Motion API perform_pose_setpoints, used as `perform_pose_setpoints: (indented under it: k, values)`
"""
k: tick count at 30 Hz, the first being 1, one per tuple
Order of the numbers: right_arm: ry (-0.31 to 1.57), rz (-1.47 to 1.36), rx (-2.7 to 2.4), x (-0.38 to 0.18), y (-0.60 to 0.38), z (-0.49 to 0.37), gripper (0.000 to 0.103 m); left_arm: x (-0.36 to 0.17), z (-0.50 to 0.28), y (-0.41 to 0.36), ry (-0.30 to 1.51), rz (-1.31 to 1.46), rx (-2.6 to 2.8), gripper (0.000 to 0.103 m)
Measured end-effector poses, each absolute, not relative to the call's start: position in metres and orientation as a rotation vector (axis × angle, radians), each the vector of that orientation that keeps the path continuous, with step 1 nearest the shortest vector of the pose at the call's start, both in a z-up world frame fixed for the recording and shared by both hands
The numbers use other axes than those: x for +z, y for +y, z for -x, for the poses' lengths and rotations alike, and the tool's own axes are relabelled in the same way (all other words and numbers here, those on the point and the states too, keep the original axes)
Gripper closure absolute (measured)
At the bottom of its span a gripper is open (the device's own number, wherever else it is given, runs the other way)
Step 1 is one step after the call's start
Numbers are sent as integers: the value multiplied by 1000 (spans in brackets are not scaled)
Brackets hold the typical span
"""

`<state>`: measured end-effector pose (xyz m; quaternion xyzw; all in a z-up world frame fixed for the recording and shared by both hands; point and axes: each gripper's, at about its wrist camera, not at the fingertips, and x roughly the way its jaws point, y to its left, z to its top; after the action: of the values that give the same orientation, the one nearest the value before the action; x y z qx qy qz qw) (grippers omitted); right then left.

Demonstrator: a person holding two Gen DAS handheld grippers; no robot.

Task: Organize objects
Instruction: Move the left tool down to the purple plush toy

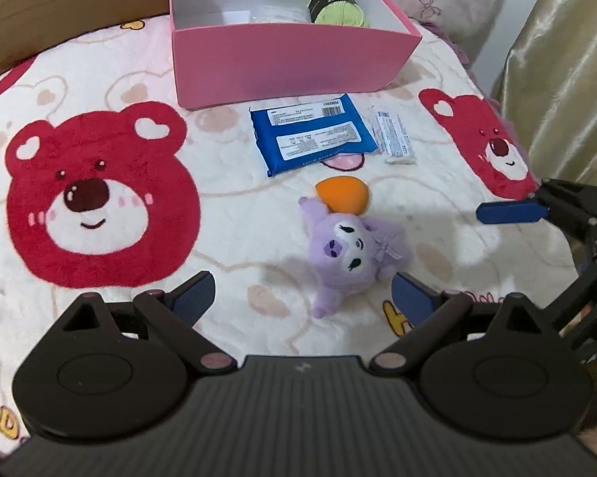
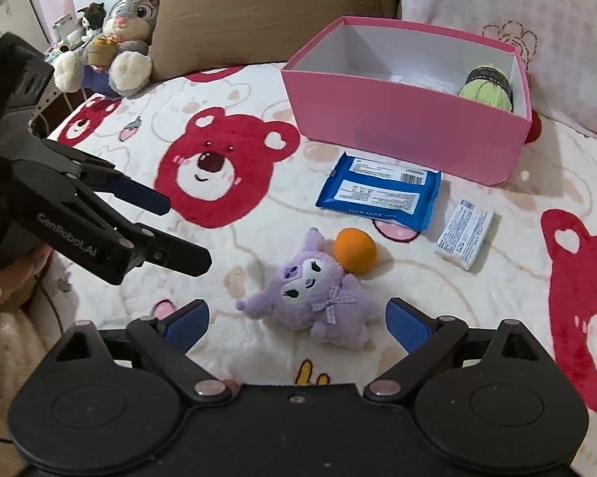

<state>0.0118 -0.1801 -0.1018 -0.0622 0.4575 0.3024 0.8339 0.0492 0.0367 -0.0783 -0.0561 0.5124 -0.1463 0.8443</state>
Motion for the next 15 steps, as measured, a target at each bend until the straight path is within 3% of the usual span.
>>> perform_pose_setpoints:
  k: [10,15]
  values:
    - [923,71,593,-152,-174,-10,12,-108,-47,33,1000,194,-342,8]
    - [914,93,578,-173,-166,-12,12,-130,-48,32,991,243,-358,18]
